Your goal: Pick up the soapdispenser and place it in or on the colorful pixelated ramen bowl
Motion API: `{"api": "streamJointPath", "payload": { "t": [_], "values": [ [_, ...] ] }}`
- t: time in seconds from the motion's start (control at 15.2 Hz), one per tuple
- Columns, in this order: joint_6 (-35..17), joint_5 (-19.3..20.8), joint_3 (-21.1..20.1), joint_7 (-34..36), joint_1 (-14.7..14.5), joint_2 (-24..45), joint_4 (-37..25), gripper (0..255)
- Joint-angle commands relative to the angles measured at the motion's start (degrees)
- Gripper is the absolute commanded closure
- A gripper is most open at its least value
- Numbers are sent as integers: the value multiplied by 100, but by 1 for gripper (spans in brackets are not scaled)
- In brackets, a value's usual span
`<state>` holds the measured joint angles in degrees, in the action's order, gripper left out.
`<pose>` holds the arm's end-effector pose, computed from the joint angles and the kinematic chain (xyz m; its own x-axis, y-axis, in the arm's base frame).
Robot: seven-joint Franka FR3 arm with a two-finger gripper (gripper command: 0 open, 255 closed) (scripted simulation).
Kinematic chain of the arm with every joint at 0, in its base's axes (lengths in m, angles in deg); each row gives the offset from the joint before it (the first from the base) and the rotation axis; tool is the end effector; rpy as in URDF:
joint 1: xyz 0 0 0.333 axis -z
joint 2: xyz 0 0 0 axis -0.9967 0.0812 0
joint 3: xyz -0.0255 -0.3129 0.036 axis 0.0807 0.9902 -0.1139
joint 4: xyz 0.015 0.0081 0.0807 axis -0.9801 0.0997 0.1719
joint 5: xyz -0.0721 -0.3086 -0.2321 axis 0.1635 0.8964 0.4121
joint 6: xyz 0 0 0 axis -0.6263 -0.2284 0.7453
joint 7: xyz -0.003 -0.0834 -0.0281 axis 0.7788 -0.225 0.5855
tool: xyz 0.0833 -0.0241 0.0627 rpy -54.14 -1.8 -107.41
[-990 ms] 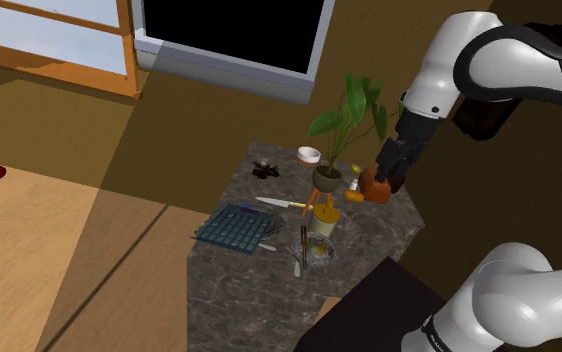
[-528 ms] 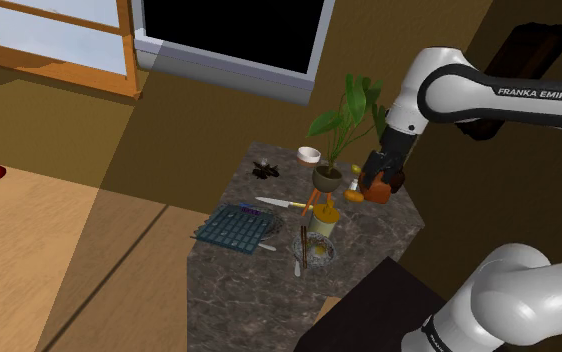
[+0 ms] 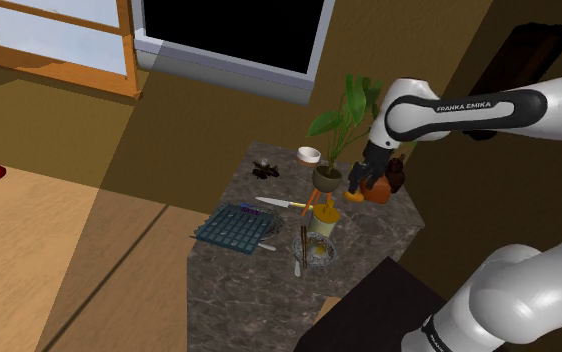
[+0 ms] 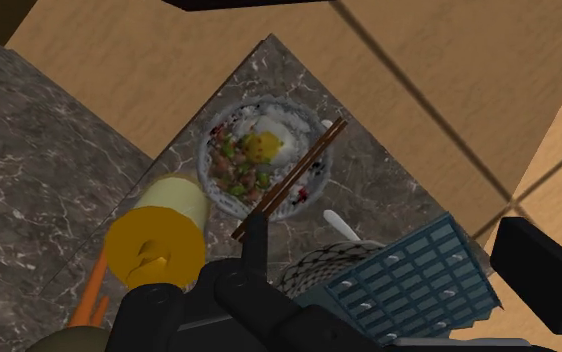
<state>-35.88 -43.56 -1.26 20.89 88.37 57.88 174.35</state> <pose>0.3947 -0.0835 0.4393 0.9941 -0.1066 -0.0194 -0.1076 -0.9924 -0.0600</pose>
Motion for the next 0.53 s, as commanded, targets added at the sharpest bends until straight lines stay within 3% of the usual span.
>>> {"api": "streamJointPath", "payload": {
  "t": [0.0,0.46],
  "values": [
    [-330,12,125,-165,35,343,-31,0],
    [-1344,-210,544,-849,109,1821,-490,0]
  ]
}}
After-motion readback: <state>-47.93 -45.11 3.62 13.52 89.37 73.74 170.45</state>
